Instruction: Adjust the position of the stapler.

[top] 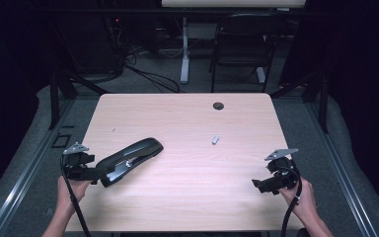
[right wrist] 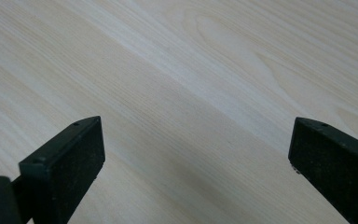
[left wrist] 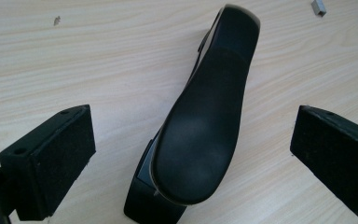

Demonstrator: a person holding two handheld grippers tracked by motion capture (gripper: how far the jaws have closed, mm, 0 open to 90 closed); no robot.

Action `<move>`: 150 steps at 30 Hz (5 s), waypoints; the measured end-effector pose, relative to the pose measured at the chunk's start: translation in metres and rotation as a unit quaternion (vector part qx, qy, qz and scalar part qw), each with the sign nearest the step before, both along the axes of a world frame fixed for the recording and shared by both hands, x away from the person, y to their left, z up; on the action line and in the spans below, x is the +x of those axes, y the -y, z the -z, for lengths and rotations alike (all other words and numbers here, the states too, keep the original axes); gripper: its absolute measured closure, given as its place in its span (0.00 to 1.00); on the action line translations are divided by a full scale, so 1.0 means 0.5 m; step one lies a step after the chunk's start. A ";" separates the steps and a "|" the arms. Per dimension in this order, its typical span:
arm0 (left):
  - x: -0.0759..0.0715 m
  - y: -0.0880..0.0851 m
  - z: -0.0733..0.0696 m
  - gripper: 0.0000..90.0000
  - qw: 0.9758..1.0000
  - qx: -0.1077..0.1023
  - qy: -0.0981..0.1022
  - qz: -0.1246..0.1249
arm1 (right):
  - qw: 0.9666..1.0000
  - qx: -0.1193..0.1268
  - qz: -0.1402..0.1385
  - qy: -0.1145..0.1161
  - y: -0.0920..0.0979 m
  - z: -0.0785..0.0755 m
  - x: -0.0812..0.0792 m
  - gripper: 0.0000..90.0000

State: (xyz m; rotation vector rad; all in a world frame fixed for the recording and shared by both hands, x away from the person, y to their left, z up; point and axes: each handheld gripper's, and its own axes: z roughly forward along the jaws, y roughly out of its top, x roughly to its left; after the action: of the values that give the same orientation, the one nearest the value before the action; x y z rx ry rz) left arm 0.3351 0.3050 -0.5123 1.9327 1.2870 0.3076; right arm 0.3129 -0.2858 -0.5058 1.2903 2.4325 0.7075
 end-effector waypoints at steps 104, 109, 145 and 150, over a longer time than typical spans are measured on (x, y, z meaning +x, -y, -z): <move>-0.057 0.159 -0.008 0.46 0.985 0.056 -0.087 0.136 | 0.998 -0.048 -0.034 -0.016 -0.018 0.010 -0.001 0.09; -0.061 0.170 -0.007 0.46 0.984 0.055 -0.092 0.140 | 0.998 -0.045 -0.032 -0.015 -0.018 0.012 -0.001 0.09; -0.064 0.253 0.009 0.40 0.981 0.012 -0.131 0.142 | 0.997 -0.053 -0.043 -0.028 -0.024 0.019 0.003 0.09; -0.062 0.261 0.011 0.39 0.980 0.006 -0.137 0.143 | 0.997 -0.057 -0.046 -0.028 -0.024 0.019 0.003 0.09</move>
State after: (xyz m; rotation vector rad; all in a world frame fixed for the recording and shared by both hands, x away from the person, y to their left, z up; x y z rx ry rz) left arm 0.3040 0.1743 -0.5177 2.1941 1.1539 -0.1002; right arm 0.3145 -0.2737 -0.5155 1.1766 2.5510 0.5540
